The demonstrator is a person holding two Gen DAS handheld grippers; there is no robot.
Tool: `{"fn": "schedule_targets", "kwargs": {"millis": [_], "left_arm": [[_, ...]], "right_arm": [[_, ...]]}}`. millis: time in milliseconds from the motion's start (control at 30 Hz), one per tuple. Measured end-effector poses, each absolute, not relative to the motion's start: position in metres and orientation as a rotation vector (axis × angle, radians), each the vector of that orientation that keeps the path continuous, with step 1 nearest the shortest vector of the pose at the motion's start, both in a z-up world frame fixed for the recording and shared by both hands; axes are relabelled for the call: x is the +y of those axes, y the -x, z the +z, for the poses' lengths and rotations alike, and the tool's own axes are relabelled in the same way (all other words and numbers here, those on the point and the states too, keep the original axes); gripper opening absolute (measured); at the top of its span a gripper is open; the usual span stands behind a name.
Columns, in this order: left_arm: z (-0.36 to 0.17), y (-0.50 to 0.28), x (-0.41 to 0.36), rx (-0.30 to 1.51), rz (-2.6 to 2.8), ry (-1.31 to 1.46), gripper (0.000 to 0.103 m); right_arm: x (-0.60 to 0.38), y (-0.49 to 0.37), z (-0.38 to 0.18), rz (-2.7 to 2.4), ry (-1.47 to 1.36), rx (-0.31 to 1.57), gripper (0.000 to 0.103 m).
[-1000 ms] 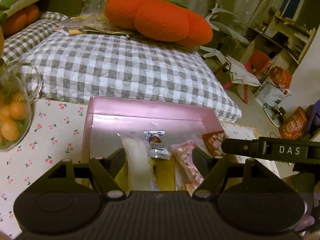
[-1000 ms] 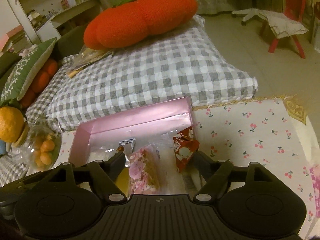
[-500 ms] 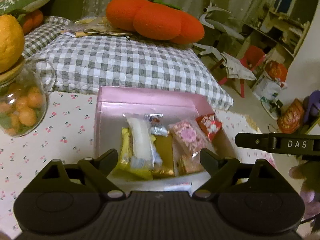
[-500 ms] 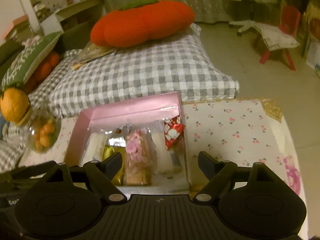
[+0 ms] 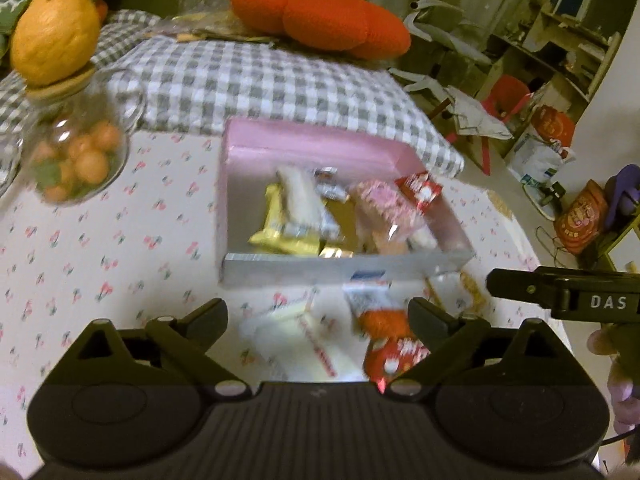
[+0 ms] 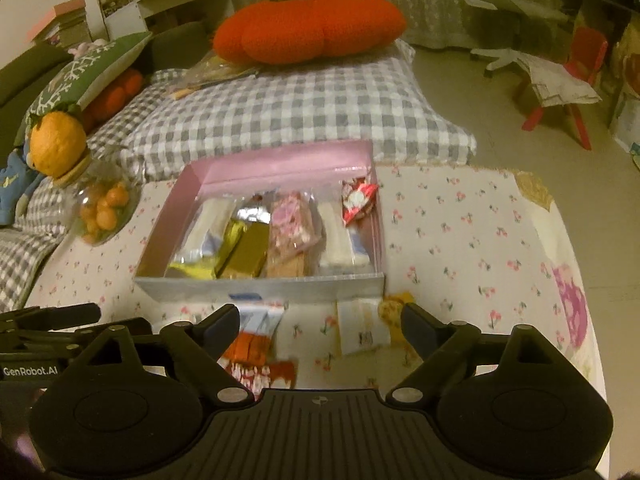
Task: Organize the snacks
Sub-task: 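Withdraw both tools from the box and move them toward the remaining snacks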
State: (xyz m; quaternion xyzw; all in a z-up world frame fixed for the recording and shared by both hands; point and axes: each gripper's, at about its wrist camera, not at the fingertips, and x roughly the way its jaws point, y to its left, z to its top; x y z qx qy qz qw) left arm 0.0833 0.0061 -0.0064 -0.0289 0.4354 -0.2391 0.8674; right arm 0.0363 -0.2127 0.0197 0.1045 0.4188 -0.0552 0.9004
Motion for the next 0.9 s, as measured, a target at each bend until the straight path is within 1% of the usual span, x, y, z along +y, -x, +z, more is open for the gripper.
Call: {"fn": "schedule_targets", "kwargs": {"millis": [200,267,400,567,900], "left_arm": [[-0.011,-0.07,0.022,0.936,-0.466,0.078,0.098],[-0.012,-0.066,0.028,0.932,-0.456,0.089,0.099],[-0.016,-0.063,0.039,0.926,-0.44,0.123,0.099],[-0.016,-0.063,0.051,0.896,-0.409,0.123,0.099],[-0.024,-0.059,0.057,0.883,-0.425,0.078,0.099]], "right_arm": [[-0.205,-0.018,0.018,-0.143,-0.16,0.857,0.092],[-0.203,-0.013,0.018,-0.134,-0.165,0.839,0.094],[-0.205,-0.004,0.018,-0.105,-0.194,0.8,0.095],[-0.209,0.002,0.018,-0.103,-0.159,0.733,0.095],[-0.215,0.001,0.005,-0.041,-0.153,0.773,0.096]]}}
